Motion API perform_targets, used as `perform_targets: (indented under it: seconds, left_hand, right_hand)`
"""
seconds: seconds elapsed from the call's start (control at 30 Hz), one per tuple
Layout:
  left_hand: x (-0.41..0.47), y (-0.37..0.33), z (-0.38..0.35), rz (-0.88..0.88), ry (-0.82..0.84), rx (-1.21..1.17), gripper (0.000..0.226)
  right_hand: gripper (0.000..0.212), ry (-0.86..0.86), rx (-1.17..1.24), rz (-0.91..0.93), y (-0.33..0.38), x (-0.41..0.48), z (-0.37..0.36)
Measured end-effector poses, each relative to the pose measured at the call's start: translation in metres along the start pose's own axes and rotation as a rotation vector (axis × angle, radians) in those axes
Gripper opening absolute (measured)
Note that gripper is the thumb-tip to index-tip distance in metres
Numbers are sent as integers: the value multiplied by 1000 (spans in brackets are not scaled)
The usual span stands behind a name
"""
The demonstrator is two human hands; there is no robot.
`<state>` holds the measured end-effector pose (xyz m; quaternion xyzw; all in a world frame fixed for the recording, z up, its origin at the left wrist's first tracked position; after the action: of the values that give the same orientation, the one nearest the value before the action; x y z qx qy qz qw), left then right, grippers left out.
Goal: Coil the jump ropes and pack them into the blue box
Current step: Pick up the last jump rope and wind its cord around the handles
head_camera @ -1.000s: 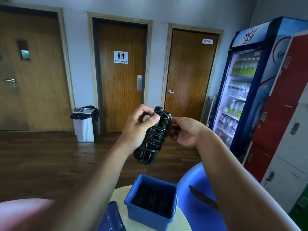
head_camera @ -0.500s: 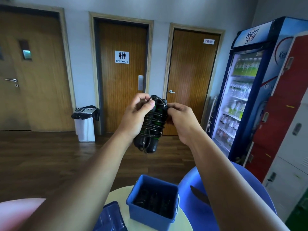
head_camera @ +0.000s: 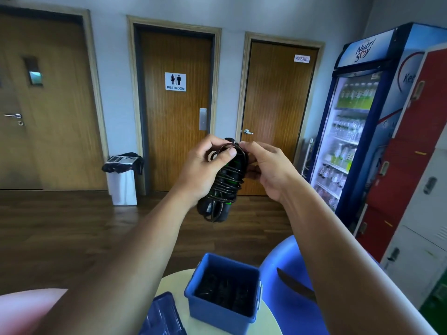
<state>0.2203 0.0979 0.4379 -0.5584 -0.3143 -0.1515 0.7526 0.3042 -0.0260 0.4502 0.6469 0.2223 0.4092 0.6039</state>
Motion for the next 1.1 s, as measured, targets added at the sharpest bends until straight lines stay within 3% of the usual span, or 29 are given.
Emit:
perform_targets:
  seconds: [0.2,0.4,0.6,0.8,1.0,1.1]
  left_hand:
    - [0,2,1,-27,-4,38,8]
    - [-2,11,-6,20,-35,7,13]
    - [0,13,-9,19,-68,-27,17]
    - [5,12,-7,46,-115,-64,23]
    - [8,15,-11,216,-96,-377,39]
    - [6,15,-10,373,-251,-208,40]
  right_hand:
    - [23,-75,22,193,-16,-8,-1]
    - [39,-47,-81,96,-23,-7,-1]
    - [27,-119,-244,159,-17,-11,3]
    - [28,-18,-166,196,-24,-14,0]
    - [30,-119,-80,126,-33,-10,1]
    - [26,-120,-56,89,-37,-7,1]
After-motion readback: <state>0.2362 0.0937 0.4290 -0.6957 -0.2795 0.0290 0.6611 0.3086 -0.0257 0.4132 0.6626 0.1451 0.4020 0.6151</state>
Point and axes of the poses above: each hand's wrist, its own x-axis towards the middle knuckle, its own z-axis out of the back of the hand, y = z × x, the point moved 5 cm from there along x, towards the middle knuckle, and after that the axes turned 13 degrees about y, right-handed, at the moved point
